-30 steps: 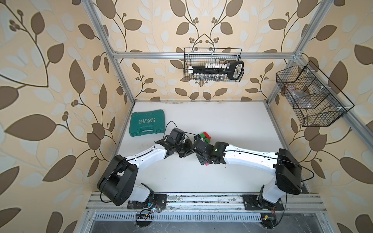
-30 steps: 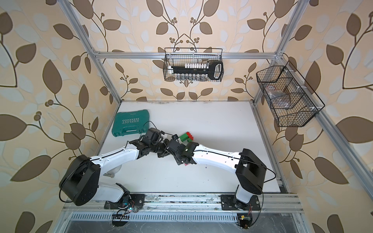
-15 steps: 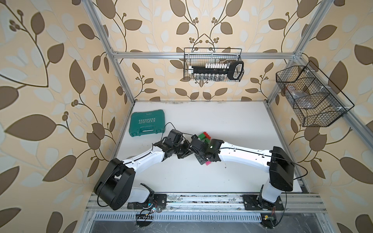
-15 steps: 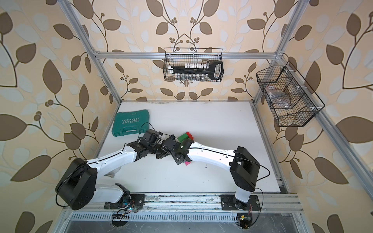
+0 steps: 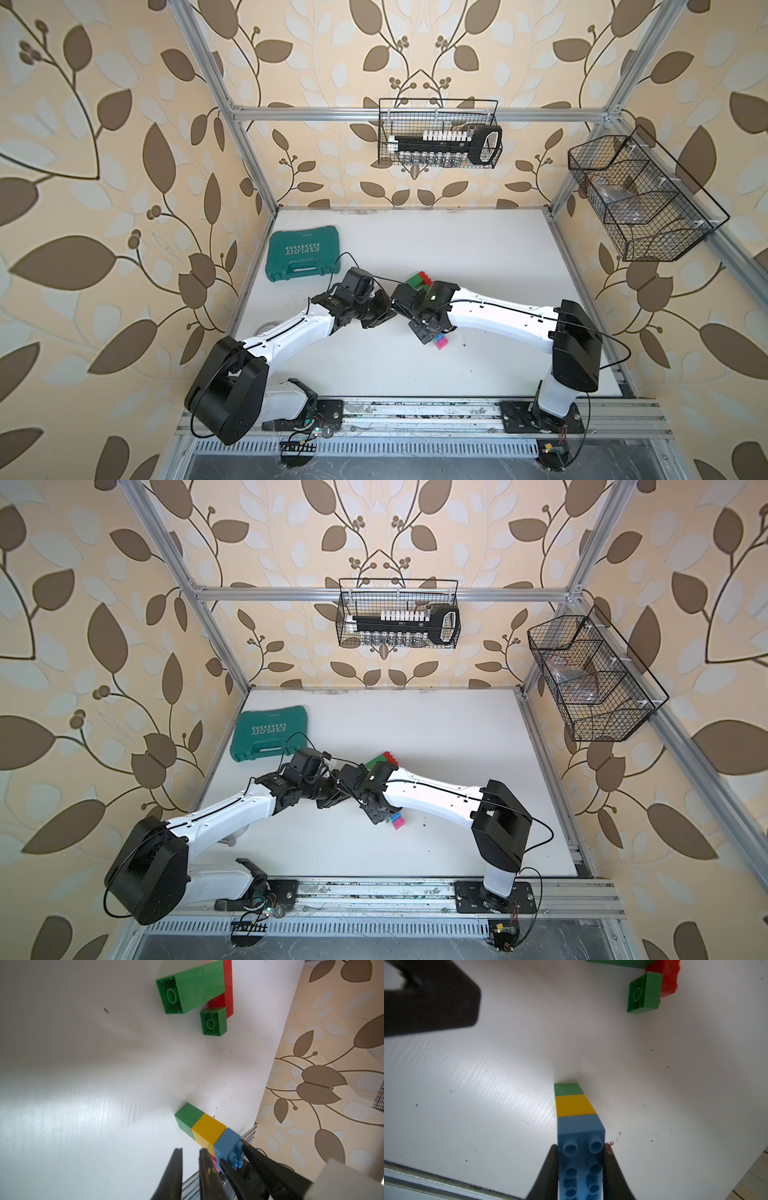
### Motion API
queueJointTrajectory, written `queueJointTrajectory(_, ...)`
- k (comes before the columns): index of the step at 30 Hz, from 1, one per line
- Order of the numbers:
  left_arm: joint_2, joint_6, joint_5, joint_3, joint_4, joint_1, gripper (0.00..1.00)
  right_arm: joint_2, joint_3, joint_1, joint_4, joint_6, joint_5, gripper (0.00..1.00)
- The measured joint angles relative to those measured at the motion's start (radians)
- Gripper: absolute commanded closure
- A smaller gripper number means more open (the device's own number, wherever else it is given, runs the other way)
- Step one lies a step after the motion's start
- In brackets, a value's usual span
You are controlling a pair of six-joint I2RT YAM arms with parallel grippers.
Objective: Assemble the letter r with lego
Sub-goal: Assemble the lego brick with the lego brick, then pick up the lego brick from the center of the board.
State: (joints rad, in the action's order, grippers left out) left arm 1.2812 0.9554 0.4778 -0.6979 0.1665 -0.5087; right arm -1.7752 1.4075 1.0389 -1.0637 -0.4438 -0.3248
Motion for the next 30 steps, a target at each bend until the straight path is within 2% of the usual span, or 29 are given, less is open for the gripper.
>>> queueJointTrajectory(10,-0.014,-0.006,-0.012,0.0,0.013,0.0,0.82,0.084,-0.097,-0.054,0.079,0.01,0.07,1.0)
queueJointTrajectory(30,0.018,-0.008,-0.013,-0.002,0.019,0.0,0.82,0.056,-0.087,-0.056,0.091,0.043,0.063,1.0)
